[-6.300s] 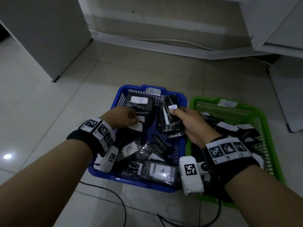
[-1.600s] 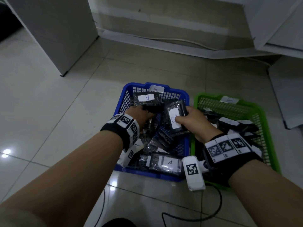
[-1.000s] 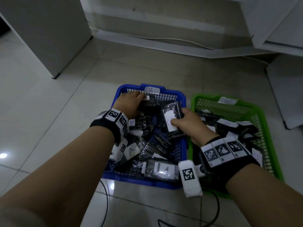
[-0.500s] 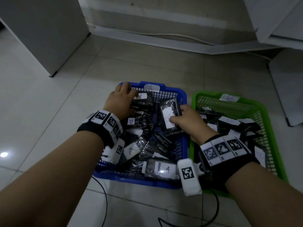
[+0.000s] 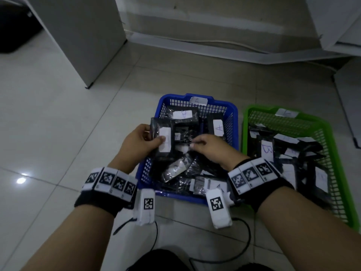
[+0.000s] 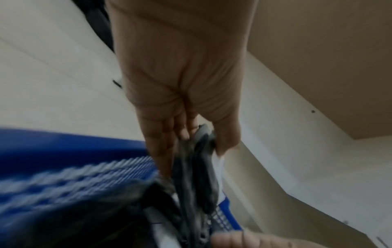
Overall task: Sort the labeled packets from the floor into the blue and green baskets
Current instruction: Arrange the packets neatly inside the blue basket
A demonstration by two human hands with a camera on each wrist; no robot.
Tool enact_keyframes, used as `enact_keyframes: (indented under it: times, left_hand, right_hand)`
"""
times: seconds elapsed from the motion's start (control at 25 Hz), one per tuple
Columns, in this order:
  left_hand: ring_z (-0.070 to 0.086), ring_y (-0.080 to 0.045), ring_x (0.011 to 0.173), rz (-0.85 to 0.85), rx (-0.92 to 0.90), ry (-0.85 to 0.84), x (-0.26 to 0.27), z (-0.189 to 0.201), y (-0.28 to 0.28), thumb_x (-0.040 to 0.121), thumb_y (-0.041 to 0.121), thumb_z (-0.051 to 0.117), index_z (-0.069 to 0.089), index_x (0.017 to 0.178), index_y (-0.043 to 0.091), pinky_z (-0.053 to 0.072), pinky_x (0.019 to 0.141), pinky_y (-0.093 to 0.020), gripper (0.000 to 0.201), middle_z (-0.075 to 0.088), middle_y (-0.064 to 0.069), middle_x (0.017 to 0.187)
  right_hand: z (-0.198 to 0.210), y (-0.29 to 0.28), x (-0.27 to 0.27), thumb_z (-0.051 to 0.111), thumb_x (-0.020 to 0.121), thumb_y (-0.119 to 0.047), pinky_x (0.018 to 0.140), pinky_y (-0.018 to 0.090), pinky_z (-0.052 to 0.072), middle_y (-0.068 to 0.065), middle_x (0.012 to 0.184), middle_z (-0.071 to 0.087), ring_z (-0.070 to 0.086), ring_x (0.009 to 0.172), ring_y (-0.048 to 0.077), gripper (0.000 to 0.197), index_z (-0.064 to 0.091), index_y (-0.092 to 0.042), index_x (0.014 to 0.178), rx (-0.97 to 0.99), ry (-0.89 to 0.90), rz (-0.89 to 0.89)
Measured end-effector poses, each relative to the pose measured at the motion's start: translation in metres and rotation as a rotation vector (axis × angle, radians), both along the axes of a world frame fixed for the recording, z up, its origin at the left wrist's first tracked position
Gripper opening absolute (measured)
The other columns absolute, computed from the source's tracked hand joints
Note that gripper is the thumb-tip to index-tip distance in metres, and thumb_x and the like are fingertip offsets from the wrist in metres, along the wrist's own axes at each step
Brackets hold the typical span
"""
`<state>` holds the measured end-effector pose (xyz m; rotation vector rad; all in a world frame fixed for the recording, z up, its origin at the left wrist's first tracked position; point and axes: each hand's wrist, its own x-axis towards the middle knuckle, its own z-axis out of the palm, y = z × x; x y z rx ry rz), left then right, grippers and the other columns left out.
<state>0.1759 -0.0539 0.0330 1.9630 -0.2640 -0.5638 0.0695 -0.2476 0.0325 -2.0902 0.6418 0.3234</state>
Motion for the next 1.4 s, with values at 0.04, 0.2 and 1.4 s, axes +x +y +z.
enact_keyframes:
  times: [0.04,0.2,1.4]
  left_hand:
    - [0.069,-0.023,0.085,0.044,0.010,-0.021,-0.003,-0.005,0.013,0.080,0.031,0.073,0.059,0.105,0.019,0.057,0.077,-0.040,0.031,0.071,-0.004,0.093]
    - [0.068,-0.023,0.085,0.107,-0.022,-0.021,-0.020,-0.015,0.047,0.085,0.027,0.066,0.060,0.107,0.025,0.057,0.067,-0.035,0.024,0.069,0.001,0.091]
    - [0.068,-0.020,0.086,0.220,-0.316,0.169,-0.026,-0.029,0.053,0.095,0.017,0.050,0.039,0.137,0.032,0.057,0.076,-0.037,0.046,0.070,-0.008,0.104]
  right_hand:
    - [-0.003,0.005,0.002,0.061,0.090,-0.036,0.100,0.029,0.041,0.004,0.132,0.057,0.054,0.120,0.021,0.047,0.055,-0.013,0.131,-0.073,0.065,0.083]
    - [-0.015,0.031,0.011,0.072,0.081,-0.033,0.096,0.036,0.048,0.012,0.126,0.060,0.056,0.115,0.029,0.053,0.056,-0.010,0.126,-0.312,0.229,0.289]
    - [0.010,0.016,0.015,0.068,0.084,-0.009,0.076,0.039,0.059,0.007,0.112,0.059,0.066,0.093,0.026,0.034,0.056,-0.018,0.114,0.294,-0.090,-0.143]
